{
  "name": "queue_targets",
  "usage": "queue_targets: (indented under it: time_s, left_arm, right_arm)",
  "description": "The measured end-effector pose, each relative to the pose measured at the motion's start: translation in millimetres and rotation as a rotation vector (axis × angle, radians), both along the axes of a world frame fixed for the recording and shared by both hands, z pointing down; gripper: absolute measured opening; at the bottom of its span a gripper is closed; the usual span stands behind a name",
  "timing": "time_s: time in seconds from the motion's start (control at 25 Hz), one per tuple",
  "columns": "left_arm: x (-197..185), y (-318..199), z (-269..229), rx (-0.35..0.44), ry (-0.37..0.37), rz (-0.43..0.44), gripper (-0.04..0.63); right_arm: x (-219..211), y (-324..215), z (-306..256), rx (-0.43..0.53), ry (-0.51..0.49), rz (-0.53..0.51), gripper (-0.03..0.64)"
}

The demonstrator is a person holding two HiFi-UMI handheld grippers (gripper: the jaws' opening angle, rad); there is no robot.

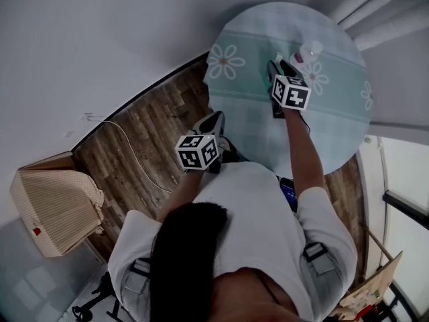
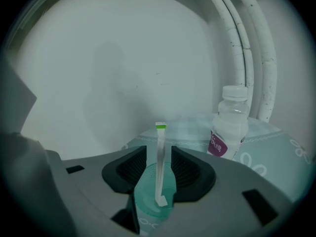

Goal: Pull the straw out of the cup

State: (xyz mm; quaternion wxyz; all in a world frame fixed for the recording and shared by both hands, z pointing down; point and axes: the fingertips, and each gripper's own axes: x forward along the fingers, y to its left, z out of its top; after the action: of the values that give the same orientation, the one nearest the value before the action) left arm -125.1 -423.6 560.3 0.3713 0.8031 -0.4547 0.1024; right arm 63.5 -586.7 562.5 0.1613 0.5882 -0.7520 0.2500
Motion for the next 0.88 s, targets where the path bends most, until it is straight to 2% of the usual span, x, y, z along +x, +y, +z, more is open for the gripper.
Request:
queue_targets:
  time_s: [0.08,0.4,0.64,0.88]
  left_arm:
    - [-1.4,-0.2,1.1,0.000,-0.003,-0.004,0.009]
    - [-5.7,-2.3,2.3,-0.008,-0.008,-0.015,0.009]
    - [-4.5,-4.5,4.4,-0.011,-0.007,-0.015,0.009]
    - [-3.8,-4.9,4.5,-0.010,-0.007,-0.010,0.009]
  right_arm:
    - [1.7,-0.6,1.8,0.000,0.017,0.008,0.140]
    - [6.6,-4.1,3.1,-0.002,0.045,0.021,0.074]
    - [9.2,-4.6,3.7,-0.012,0.046,0.017,0.063]
    - [7.4,-5.1,-5.7,0.032,0.047,0.012,0.061]
